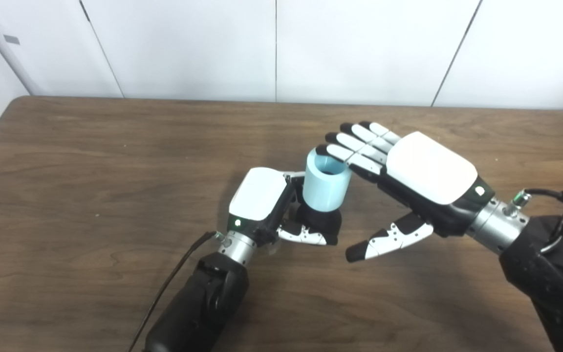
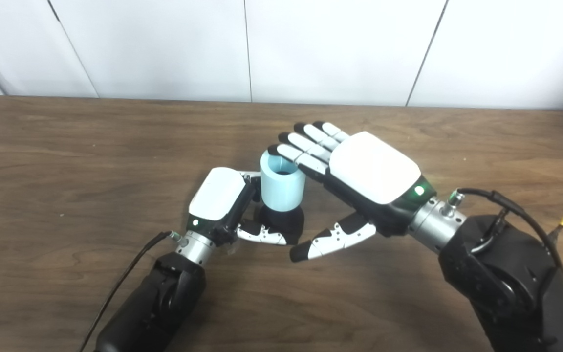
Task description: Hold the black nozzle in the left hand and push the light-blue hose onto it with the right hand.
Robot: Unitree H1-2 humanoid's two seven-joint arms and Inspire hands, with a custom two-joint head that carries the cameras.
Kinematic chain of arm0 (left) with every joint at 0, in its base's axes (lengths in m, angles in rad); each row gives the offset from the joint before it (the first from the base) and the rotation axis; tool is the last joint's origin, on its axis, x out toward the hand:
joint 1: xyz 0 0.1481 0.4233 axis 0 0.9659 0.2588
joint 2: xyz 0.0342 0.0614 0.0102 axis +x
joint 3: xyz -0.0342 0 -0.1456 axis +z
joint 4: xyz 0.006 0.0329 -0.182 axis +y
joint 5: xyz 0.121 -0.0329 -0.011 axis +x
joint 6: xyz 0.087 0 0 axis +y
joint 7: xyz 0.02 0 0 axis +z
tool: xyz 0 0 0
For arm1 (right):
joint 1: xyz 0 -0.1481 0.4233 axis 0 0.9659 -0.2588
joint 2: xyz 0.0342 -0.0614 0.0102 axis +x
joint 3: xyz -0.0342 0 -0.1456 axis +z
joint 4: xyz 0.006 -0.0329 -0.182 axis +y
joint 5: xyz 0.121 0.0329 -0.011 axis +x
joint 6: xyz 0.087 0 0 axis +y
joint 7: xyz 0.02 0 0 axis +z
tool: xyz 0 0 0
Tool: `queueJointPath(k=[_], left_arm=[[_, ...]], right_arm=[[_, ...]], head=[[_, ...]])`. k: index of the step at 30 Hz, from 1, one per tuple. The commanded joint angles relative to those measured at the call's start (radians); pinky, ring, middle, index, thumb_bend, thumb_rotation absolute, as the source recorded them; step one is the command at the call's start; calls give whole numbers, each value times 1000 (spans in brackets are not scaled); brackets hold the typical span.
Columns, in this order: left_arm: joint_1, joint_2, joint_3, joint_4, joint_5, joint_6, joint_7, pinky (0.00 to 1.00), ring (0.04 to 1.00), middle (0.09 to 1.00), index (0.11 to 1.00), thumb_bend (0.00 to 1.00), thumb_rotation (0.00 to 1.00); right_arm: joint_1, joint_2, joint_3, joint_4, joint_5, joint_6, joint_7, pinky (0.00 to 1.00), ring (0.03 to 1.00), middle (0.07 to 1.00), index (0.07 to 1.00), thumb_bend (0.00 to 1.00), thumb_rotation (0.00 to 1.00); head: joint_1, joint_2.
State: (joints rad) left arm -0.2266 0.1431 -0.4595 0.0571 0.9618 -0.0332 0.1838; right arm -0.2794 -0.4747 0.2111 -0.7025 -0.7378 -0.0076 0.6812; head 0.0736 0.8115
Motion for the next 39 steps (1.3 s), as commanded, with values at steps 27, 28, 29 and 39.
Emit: queueJointPath(k=[27,28,29,39], left_arm=[[-17,7,5,-18,3,-6,-8,399,462,456,492,504,0],[-17,7,5,-19,3,-5,-10,401,462,455,493,504,0],[-17,7,5,-19,5,-4,-10,403,462,455,493,504,0],[-18,6,2,-21,18,1,-8,401,456,450,495,504,0]], right_arm=[[-110,73,9,16,-46,-75,6,1000,1000,1000,969,639,976],[-108,73,10,16,-48,-76,8,1000,1000,1000,969,639,968],[-105,72,10,16,-51,-77,8,998,1000,1000,969,638,962],[-53,65,20,60,-69,-122,-13,1000,1000,983,949,635,956]], head=[[-13,5],[-13,5],[-13,5],[-11,9]])
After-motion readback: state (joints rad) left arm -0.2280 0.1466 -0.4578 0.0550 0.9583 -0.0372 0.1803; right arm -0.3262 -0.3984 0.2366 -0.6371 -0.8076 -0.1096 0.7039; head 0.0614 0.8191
